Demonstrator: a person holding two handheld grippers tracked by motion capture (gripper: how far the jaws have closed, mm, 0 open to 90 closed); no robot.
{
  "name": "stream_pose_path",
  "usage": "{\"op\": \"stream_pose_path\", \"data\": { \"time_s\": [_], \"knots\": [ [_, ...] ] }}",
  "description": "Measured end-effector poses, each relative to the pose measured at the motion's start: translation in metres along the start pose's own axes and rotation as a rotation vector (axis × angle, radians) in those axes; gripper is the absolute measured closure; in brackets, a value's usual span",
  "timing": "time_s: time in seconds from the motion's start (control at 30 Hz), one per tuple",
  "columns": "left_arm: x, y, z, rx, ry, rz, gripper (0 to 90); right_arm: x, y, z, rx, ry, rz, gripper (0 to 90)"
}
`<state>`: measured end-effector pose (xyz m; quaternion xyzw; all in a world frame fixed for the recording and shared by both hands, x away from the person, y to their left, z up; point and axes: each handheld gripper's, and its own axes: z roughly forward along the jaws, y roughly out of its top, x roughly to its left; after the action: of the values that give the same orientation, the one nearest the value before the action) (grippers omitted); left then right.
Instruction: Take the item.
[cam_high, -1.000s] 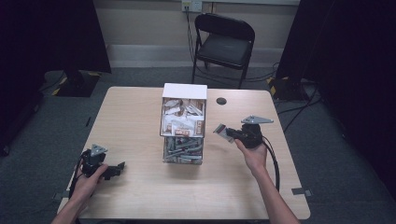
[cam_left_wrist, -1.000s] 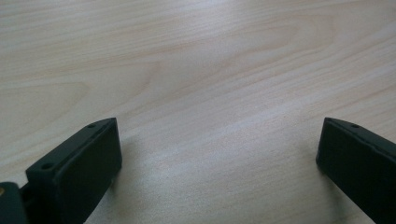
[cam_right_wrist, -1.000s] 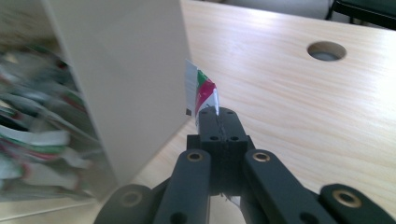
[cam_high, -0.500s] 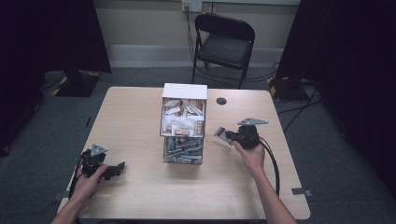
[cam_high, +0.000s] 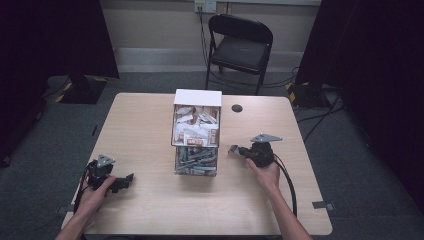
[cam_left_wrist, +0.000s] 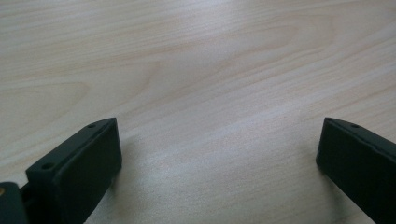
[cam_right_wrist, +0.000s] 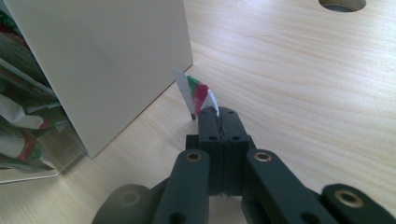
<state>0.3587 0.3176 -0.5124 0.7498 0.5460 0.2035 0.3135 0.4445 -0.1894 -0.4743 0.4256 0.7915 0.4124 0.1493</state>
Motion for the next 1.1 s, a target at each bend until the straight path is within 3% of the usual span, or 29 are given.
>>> {"op": "stream_pose_path", "data": {
  "time_s": [0.7,1.1],
  "knots": [
    [0.000,0.000,0.000,-0.002,0.000,-0.004,0.0,0.007,-0.010,0.012,0.009,0.066,0.015,88.1],
    [0.000,0.000,0.000,-0.002,0.000,-0.003,0.0,0.008,-0.015,0.020,0.046,0.081,0.019,84.8]
  ]
}}
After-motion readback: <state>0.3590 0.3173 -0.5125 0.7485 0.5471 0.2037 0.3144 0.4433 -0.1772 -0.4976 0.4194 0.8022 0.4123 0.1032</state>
